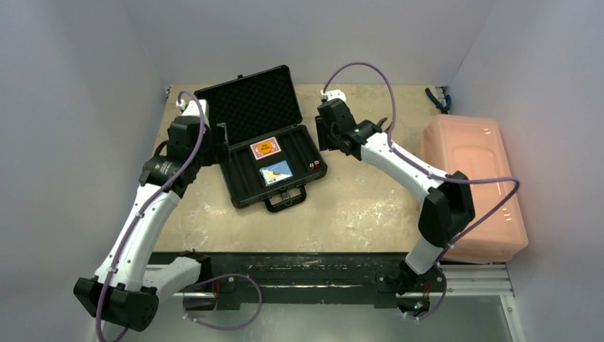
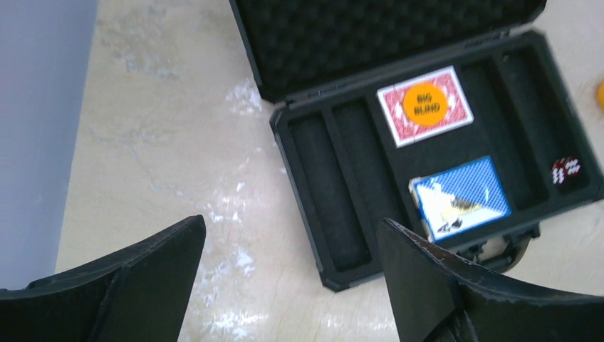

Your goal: Pack up texas hold em set

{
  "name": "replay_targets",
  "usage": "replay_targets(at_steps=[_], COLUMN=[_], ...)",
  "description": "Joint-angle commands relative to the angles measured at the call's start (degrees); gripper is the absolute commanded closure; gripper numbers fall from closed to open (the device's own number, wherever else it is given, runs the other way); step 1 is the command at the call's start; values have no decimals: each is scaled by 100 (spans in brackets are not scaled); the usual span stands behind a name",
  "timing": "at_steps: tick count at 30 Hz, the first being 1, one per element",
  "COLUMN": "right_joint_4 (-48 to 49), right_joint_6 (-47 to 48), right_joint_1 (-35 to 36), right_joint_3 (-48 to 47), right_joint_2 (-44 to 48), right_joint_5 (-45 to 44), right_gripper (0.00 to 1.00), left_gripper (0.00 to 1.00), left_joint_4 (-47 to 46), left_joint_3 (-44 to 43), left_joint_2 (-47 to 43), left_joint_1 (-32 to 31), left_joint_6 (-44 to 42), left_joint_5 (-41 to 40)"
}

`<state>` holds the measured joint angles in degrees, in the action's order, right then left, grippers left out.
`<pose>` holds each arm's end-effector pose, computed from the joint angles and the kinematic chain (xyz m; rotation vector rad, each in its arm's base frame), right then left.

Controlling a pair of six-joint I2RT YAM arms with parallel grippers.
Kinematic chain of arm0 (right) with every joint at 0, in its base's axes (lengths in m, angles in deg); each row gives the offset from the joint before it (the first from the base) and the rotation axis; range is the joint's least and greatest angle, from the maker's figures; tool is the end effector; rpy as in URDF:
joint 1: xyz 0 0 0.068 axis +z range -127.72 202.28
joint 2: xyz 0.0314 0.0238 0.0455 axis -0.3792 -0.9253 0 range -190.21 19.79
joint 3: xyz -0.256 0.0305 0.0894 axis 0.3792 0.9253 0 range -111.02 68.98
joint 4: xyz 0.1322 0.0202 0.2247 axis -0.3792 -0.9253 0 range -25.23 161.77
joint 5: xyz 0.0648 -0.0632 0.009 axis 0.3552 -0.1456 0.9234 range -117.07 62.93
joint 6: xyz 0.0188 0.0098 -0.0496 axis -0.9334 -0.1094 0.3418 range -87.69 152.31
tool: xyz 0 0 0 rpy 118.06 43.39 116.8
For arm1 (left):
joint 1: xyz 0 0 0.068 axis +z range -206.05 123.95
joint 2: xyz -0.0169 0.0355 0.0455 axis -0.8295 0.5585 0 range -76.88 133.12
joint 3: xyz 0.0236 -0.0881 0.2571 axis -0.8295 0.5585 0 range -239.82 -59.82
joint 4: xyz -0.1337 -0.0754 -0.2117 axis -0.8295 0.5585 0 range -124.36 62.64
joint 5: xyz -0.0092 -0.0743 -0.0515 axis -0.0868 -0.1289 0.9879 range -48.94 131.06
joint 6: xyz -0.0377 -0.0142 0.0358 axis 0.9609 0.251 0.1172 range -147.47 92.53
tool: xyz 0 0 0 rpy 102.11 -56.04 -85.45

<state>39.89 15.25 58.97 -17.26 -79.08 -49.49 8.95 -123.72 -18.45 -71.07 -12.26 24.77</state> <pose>0.3202 0.2216 0.3045 -0.2008 2.2671 0.0290 0.2010 -0.0437 0.3552 -0.1573 2.1949 0.0231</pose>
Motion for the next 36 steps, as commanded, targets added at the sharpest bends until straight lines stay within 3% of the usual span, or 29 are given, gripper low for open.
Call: replay_targets(at_steps=[1, 7, 13, 20, 28, 36], right_joint_4=[72, 479, 607, 1010, 1135, 1106], right_joint_6=[-495, -821, -1155, -1675, -1906, -1950], right_joint_1=[49, 293, 664, 939, 1046, 1112], right_joint_3=[650, 1848, 2726, 3885, 4552, 4676], right_joint_2=[624, 1635, 2419, 3275, 3828, 3941], right_joint_5=[566, 1193, 1490, 1973, 2222, 2348], right_gripper=[48, 48, 49, 52, 53, 54], left_gripper=[8, 7, 9, 14, 19, 25], left_joint_4=[-409, -815, -1173, -1770, -1964, -2117], left_joint_3=[-851, -1661, -2373, -2807, -3664, -4164], left_joint_2=[512, 1308, 2281, 3499, 4946, 5656], left_joint_1=[287, 874, 1928, 2730, 3218, 3521], left_joint_6=[28, 61, 523, 1278, 1635, 2103], left_joint_5=[-12, 539, 2074, 2974, 3726, 4150])
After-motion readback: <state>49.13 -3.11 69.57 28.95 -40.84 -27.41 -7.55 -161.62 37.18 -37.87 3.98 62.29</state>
